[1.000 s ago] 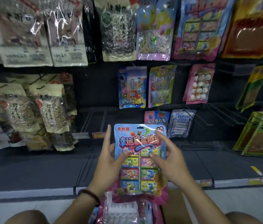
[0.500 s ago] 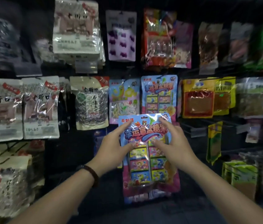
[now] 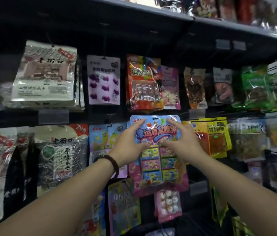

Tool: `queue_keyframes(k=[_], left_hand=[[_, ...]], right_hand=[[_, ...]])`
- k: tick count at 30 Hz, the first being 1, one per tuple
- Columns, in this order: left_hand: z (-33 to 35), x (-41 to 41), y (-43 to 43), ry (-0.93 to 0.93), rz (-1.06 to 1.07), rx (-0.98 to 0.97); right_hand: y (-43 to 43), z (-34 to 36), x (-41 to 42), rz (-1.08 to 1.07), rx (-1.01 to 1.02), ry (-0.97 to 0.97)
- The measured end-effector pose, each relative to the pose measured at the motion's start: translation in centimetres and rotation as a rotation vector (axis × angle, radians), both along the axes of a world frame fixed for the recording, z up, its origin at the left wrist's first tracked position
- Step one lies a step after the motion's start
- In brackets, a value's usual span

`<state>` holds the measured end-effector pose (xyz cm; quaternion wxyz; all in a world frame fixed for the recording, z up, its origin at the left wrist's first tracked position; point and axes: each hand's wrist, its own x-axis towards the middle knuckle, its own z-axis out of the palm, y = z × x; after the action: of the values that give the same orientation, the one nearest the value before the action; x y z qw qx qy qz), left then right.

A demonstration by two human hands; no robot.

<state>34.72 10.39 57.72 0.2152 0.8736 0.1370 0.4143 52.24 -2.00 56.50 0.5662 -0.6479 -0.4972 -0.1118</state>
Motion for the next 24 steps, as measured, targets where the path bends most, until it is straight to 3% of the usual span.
queue_keyframes(k=[14,19,24], left_hand=[[1.3,4.8,5.8,0.158,0.155,-0.030],[0.5,5.5,7.7,0.196,0.214,-0.086],[0.2,5.1,8.5,0.216,0.207,-0.116]], right_hand=[[6.6,0.4,4.6,-0.024,-0.132,-0.041],[9.0,0.3,5.2,-0.124,-0.342,-0.081],[9.7,0.2,5.1,-0.076,-0.466,-0.060]])
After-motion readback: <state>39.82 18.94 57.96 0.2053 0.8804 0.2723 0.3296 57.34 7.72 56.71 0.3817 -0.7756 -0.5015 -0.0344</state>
